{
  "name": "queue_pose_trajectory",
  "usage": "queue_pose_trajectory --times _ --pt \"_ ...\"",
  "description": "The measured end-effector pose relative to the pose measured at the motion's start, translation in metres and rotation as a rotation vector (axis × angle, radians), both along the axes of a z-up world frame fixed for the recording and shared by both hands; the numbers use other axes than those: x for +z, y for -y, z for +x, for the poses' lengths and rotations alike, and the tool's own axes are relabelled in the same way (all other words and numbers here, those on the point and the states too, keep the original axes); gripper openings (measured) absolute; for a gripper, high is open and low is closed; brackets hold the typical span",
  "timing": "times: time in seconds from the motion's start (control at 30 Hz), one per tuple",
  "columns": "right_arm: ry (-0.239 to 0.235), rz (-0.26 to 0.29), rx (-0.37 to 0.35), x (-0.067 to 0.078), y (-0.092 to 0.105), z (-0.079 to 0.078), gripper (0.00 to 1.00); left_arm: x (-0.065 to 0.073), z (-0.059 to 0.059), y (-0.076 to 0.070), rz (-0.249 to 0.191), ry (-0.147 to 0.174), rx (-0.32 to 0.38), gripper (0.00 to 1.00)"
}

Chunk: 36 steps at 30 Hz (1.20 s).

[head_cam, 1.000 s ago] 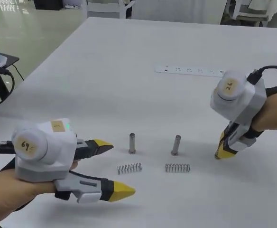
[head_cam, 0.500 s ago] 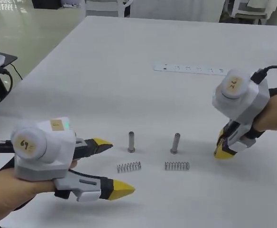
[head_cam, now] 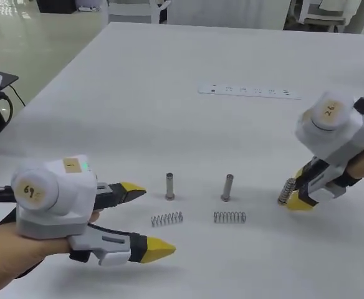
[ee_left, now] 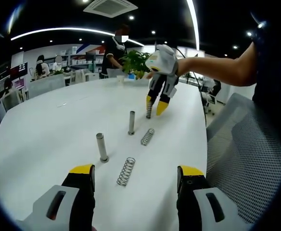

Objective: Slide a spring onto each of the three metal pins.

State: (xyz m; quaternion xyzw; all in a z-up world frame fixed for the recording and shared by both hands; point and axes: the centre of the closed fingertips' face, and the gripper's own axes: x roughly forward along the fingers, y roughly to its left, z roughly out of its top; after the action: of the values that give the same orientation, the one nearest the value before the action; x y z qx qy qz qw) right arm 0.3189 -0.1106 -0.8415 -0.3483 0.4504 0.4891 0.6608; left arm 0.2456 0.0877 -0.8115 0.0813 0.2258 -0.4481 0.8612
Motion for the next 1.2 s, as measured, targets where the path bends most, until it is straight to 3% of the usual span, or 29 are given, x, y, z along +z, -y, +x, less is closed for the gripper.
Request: queue_pose_trajectory --times 0.2,0.53,1.2 --pt "-0.009 0.013 -0.023 -0.003 0.005 -0.01 0.22 0.001 0.0 0.001 0.0 0.001 -0.003 0.65" --pt "-0.011 0.043 -0.017 -0.003 -0.003 -0.026 0.23 0.001 0.0 0.001 0.001 0.002 -0.006 0.65" --pt "-0.001 0.124 0.064 0.006 -0.047 -0.05 0.23 0.002 -0.002 -0.001 0.003 0.007 0.002 0.65"
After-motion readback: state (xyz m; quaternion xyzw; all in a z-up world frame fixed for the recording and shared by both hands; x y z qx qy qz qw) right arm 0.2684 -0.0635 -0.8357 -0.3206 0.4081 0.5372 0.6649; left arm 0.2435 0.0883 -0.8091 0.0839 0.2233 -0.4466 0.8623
